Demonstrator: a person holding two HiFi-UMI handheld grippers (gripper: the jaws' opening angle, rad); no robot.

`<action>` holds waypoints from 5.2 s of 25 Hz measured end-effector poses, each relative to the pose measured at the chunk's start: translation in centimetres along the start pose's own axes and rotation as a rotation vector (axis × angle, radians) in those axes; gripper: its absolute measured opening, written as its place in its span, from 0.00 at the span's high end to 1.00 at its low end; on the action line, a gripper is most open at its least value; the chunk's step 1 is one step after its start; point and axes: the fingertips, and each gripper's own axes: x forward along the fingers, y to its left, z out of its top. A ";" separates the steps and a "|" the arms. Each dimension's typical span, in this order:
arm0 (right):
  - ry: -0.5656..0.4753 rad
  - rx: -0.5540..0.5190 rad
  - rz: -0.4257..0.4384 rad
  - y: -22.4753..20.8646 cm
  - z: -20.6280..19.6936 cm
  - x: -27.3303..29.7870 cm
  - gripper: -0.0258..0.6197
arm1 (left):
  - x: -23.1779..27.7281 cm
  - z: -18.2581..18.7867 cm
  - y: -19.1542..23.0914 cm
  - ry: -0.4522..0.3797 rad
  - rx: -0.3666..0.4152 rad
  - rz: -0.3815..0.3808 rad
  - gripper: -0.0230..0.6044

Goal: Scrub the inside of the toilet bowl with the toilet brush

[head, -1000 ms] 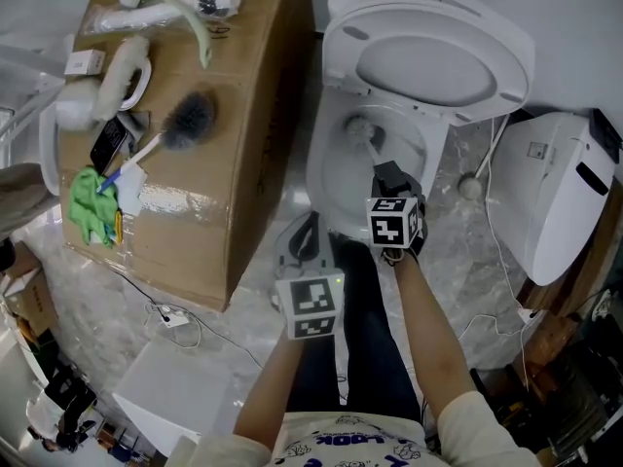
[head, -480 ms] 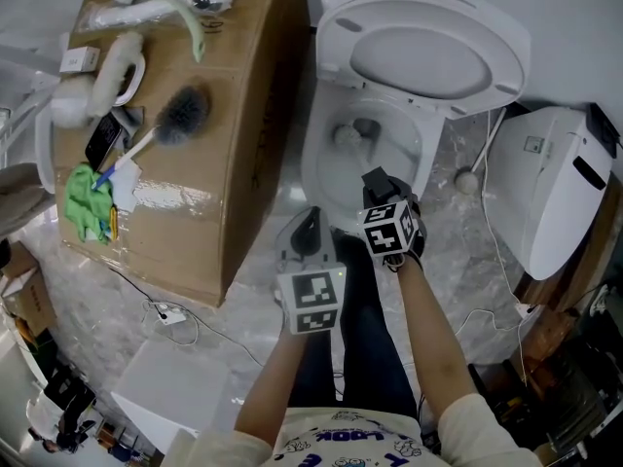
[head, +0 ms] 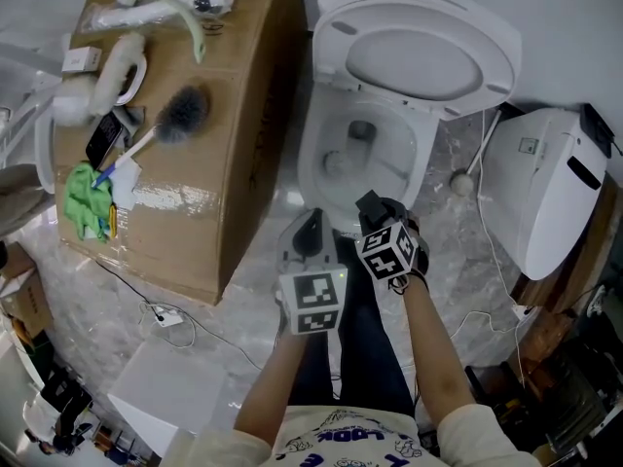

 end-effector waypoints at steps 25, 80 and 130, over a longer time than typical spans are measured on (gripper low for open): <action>0.176 -0.148 -0.051 -1.7 -2.7 2.9 0.71 | -0.1 -0.8 1.3 0.009 -0.049 0.023 0.96; 0.344 -0.439 -0.083 -4.6 -3.4 0.7 0.71 | 0.3 0.7 0.8 0.002 -0.050 0.020 0.96; 0.230 -0.320 -0.271 -11.3 -0.2 -1.0 0.71 | 0.0 0.5 1.8 0.002 -0.042 0.012 0.96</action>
